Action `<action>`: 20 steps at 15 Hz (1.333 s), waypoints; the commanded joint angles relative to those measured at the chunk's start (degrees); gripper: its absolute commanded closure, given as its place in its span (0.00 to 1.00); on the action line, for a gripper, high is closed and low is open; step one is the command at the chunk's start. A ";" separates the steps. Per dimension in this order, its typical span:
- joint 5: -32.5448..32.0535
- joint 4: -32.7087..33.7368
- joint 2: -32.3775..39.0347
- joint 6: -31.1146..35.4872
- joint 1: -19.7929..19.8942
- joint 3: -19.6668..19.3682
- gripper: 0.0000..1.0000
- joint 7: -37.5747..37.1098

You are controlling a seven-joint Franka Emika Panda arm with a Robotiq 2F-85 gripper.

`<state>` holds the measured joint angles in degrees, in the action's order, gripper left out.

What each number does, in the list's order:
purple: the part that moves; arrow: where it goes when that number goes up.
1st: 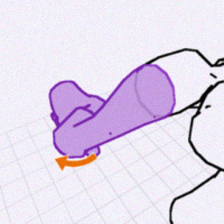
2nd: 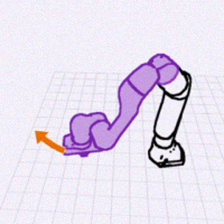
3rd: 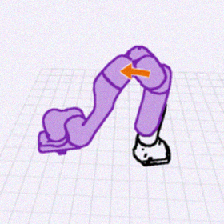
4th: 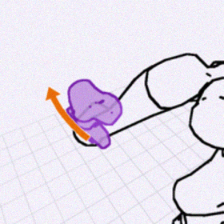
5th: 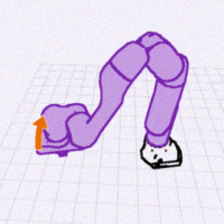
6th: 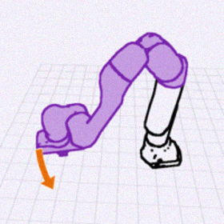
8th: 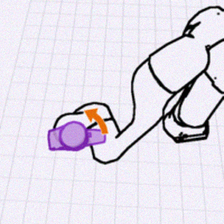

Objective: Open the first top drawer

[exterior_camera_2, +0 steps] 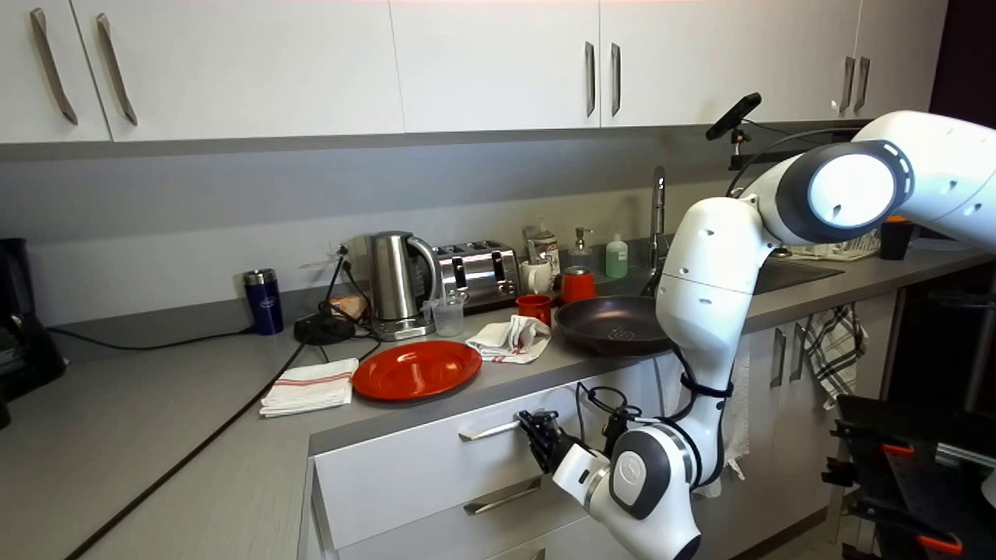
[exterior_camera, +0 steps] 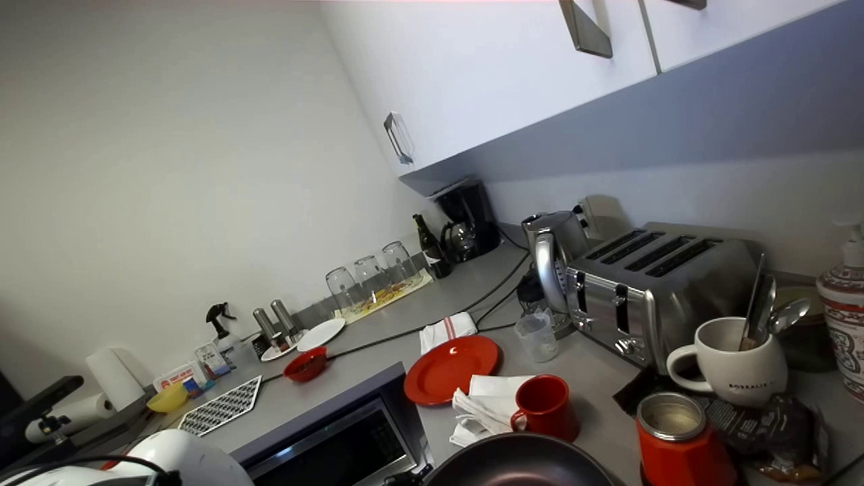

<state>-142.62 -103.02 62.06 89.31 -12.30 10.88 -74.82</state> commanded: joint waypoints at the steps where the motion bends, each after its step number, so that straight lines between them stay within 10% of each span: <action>1: -0.10 0.21 0.19 -0.07 0.12 0.16 0.84 0.15; 20: -4.06 -3.00 1.59 -1.86 -4.34 1.11 0.94 0.17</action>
<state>-143.57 -102.73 62.55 88.72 -12.36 10.52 -74.53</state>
